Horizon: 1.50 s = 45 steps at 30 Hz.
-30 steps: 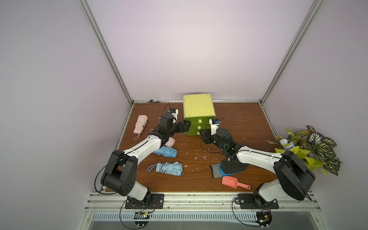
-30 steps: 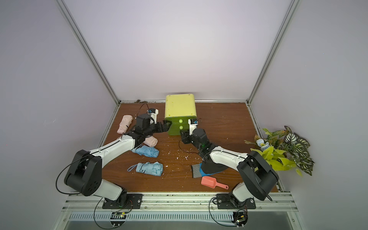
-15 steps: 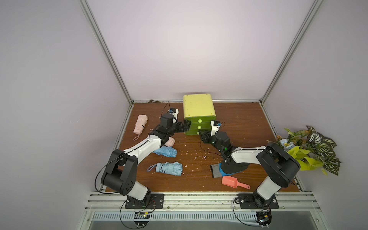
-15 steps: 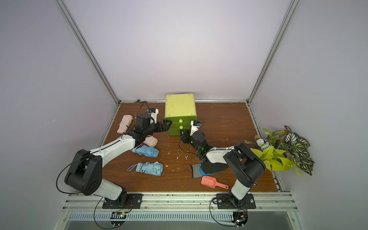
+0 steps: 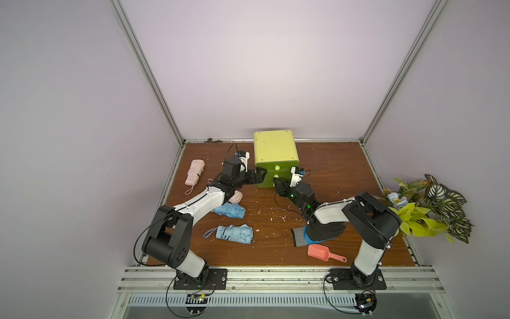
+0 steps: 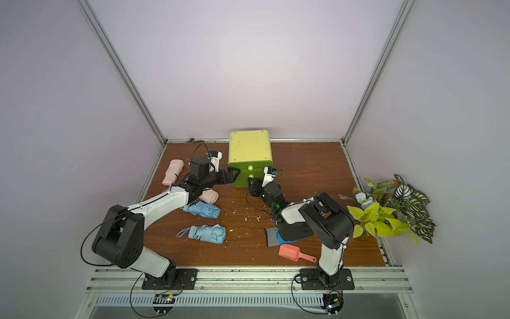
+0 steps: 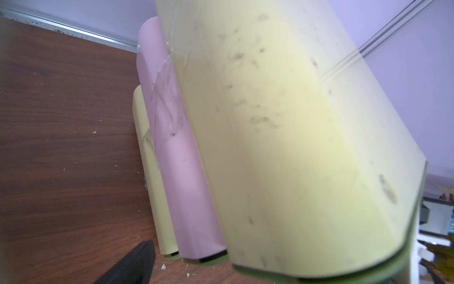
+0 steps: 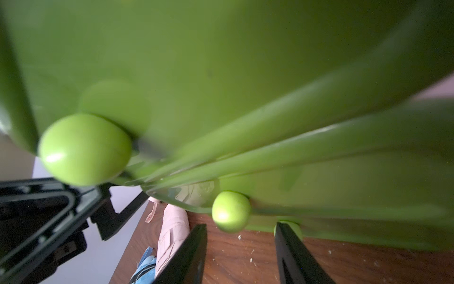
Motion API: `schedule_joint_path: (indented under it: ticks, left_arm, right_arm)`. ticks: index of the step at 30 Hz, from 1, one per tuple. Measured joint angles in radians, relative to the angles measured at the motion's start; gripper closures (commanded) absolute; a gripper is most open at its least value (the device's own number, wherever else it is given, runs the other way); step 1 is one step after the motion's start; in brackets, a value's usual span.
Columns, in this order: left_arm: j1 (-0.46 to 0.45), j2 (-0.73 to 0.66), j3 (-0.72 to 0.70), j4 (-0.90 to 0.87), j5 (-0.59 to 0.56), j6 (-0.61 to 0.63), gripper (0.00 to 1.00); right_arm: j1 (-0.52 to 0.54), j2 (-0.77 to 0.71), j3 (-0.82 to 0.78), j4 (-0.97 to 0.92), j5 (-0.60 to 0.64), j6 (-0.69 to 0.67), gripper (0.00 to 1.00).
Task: Place the umbrella in the drawer by color
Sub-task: Open the drawer in the storage box.
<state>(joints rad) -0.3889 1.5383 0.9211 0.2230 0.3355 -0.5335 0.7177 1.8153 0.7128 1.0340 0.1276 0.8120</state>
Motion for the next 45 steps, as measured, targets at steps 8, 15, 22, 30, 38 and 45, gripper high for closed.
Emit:
schedule_joint_path:
  ticks: [8, 15, 22, 30, 38, 45]
  left_arm:
    - [0.0, 0.0, 0.0, 0.006, 0.002, -0.002, 0.0]
    - [0.0, 0.0, 0.0, 0.006, 0.002, -0.005, 0.0]
    - [0.0, 0.0, 0.0, 0.006, 0.003, -0.006, 0.0]
    - [0.0, 0.0, 0.0, 0.007, 0.005, -0.009, 0.0]
    - [0.0, -0.004, -0.003, 0.023, 0.01, -0.009, 0.0]
    - [0.0, -0.027, -0.008, 0.047, 0.019, -0.014, 0.0]
  right_arm:
    - [0.0, 0.026, 0.0, 0.061, 0.032, 0.026, 0.51]
    - [0.001, 0.027, 0.032, 0.052, 0.051, 0.05, 0.52]
    - [0.002, 0.042, 0.034, 0.05, 0.06, 0.094, 0.57]
    - [0.004, 0.051, 0.038, 0.069, 0.067, 0.112, 0.91]
    - [0.005, 0.029, 0.004, 0.074, 0.058, 0.112, 1.0]
    - [0.038, -0.098, -0.132, 0.064, 0.06, 0.111, 1.0]
